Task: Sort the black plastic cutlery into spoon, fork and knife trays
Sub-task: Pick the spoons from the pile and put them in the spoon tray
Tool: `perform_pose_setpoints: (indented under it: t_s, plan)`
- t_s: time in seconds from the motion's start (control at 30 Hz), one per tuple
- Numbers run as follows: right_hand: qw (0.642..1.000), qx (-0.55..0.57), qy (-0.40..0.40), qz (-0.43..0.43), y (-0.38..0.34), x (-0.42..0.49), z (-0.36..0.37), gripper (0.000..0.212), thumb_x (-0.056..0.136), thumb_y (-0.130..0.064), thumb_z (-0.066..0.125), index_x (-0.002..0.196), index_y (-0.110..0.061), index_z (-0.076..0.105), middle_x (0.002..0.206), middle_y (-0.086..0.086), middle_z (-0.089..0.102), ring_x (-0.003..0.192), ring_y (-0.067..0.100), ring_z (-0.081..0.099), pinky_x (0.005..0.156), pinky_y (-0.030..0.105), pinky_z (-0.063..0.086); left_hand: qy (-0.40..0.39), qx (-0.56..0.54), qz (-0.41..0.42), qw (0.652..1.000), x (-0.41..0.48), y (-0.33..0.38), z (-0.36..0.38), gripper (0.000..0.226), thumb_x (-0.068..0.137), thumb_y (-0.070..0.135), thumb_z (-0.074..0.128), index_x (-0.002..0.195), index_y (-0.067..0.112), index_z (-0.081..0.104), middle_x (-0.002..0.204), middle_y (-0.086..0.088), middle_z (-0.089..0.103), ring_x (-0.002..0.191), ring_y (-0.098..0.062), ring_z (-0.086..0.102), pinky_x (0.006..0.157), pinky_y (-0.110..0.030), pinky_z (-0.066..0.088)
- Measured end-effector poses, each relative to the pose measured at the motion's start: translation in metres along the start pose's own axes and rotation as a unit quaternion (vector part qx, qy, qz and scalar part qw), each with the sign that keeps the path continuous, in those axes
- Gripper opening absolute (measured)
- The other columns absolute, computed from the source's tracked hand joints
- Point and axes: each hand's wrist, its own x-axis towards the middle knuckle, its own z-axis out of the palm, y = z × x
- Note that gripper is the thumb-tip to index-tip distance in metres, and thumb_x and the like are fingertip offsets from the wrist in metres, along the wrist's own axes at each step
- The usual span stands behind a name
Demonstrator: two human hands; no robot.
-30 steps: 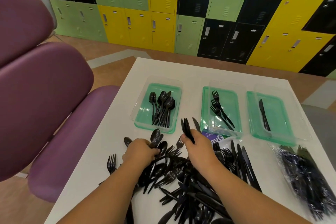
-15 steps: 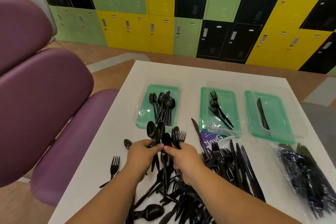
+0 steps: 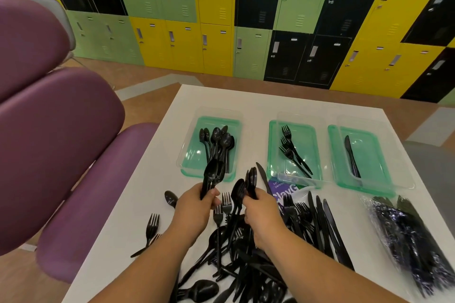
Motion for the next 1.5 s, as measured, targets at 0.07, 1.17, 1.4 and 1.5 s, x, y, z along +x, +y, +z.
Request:
perform_pose_setpoints:
  t_s: [0.07,1.17,1.4,1.5]
  plan:
    - [0.999,0.004,0.029,-0.037,-0.004,0.0,-0.003,0.01,0.09,-0.025,0.06,0.084,-0.019,0.066,0.067,0.002,0.055,0.062,0.017,0.045,0.062,0.028,0.041,-0.002,-0.019,0.008,1.0,0.0,0.001,0.002,0.017,0.098,0.02,0.045,0.09,0.022,0.06,0.076,0.0,0.065,0.077,-0.017,0.062,0.074,-0.031,0.047]
    - [0.978,-0.166,-0.125,-0.026,-0.065,0.014,0.0,0.048,0.095,-0.057,0.034,0.127,-0.029,0.056,0.113,0.004,0.065,0.103,0.019,0.063,0.098,0.032,0.04,-0.237,-0.223,-0.007,0.946,0.023,0.042,0.005,0.02,0.097,0.003,0.043,0.116,0.005,0.051,0.072,-0.004,0.055,0.059,-0.012,0.05,0.061,-0.027,0.045]
    - [0.989,-0.115,-0.097,0.004,-0.051,0.014,-0.022,0.046,0.098,-0.048,0.036,0.134,-0.024,0.052,0.132,-0.006,0.054,0.125,0.017,0.046,0.109,0.042,0.035,-0.041,-0.098,-0.008,0.994,0.116,0.063,-0.012,0.02,0.095,-0.001,0.043,0.087,0.014,0.052,0.083,-0.009,0.058,0.066,-0.017,0.054,0.066,-0.031,0.05]
    - [0.99,-0.108,-0.088,0.007,-0.043,0.014,-0.026,0.034,0.098,-0.041,0.04,0.115,-0.025,0.064,0.118,-0.007,0.062,0.113,0.014,0.053,0.107,0.042,0.037,-0.01,-0.091,-0.017,0.996,0.138,0.077,-0.006,0.02,0.095,-0.004,0.04,0.091,0.012,0.051,0.081,-0.008,0.057,0.06,-0.015,0.052,0.055,-0.025,0.048]
